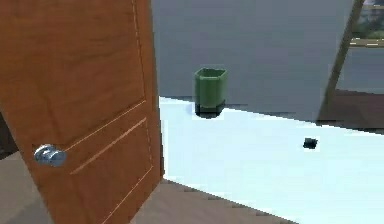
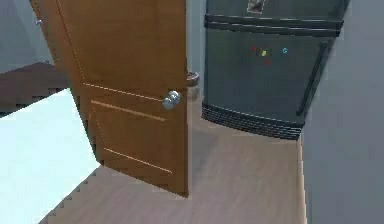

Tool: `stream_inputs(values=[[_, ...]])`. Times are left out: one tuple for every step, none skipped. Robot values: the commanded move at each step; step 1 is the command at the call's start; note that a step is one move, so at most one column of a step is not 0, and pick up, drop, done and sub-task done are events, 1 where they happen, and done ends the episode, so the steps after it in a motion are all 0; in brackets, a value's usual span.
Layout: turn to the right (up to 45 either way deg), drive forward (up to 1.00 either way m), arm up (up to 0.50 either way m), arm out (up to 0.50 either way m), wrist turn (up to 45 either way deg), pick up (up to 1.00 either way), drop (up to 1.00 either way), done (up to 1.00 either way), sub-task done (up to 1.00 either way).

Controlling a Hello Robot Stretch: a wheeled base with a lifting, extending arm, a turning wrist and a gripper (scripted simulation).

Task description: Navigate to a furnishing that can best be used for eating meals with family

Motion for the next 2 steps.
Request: stream_inputs(values=[[0.0,1.00,0.00,0.00,0.0,0.00,0.00,0.00,0.00],[0.0,0.95,0.00,0.00,0.0,0.00,0.00,0.00,0.00]])
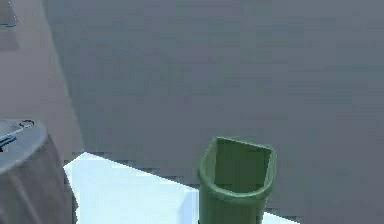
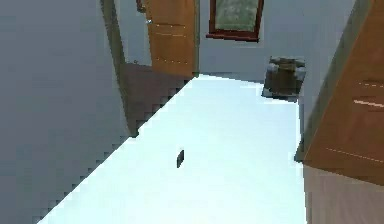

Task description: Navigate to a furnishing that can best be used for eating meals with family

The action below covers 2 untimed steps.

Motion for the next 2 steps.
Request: stream_inputs(values=[[-45.0,0.00,0.00,0.00,0.0,0.00,0.00,0.00,0.00],[-21.0,0.00,0.00,0.00,0.0,0.00,0.00,0.00,0.00]])
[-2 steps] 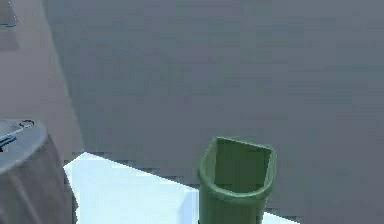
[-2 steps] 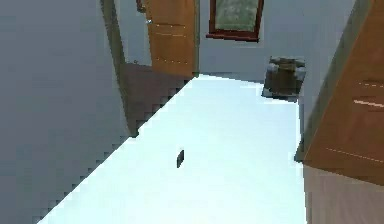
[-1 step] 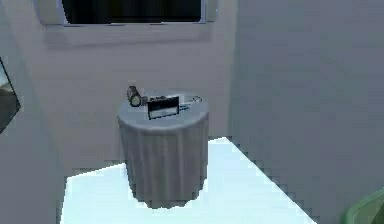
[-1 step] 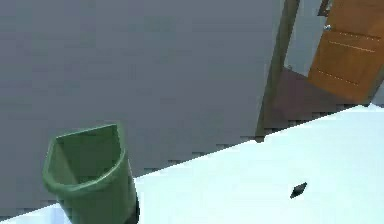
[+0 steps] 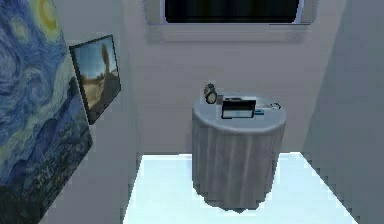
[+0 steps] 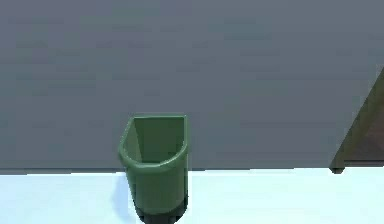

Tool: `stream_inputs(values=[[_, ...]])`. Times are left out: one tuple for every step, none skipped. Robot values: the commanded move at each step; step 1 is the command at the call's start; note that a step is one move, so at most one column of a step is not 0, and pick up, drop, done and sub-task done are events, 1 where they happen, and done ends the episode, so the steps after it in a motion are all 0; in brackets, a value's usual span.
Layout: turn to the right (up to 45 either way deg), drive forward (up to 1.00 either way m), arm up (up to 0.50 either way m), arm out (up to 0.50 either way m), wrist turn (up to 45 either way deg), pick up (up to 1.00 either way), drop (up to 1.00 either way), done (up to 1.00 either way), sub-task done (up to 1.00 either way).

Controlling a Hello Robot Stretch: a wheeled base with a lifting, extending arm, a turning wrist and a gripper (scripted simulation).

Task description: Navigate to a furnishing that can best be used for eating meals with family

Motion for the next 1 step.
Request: stream_inputs(values=[[0.0,0.25,0.00,0.00,0.0,0.00,0.00,0.00,0.00]])
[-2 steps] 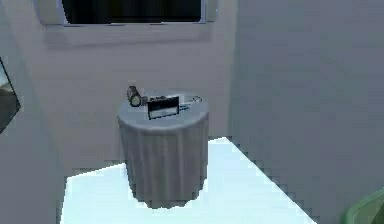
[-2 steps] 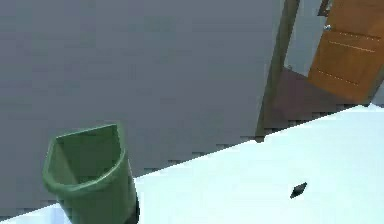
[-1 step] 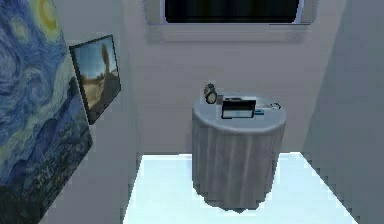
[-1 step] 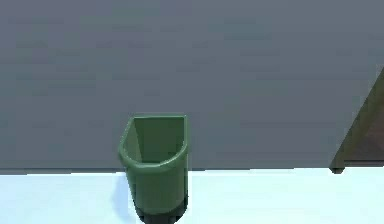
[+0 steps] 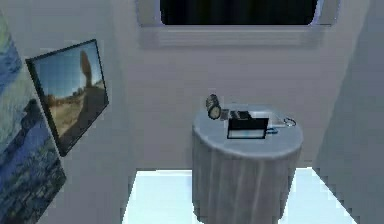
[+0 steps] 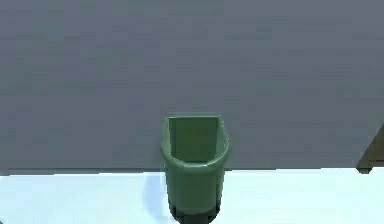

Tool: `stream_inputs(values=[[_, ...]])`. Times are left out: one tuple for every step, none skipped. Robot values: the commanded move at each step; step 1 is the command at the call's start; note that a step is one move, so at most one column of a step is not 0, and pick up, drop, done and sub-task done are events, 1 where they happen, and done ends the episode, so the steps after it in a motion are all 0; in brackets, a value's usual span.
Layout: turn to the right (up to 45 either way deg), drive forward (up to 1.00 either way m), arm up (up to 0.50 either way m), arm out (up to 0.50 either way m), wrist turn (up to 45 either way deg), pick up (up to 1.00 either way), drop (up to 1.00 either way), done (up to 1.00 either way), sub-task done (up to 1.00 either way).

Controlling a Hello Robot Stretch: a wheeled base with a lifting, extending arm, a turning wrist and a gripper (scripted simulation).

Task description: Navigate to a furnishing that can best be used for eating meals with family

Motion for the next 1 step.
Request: stream_inputs(values=[[15.0,0.00,0.00,0.00,0.0,0.00,0.00,0.00,0.00]])
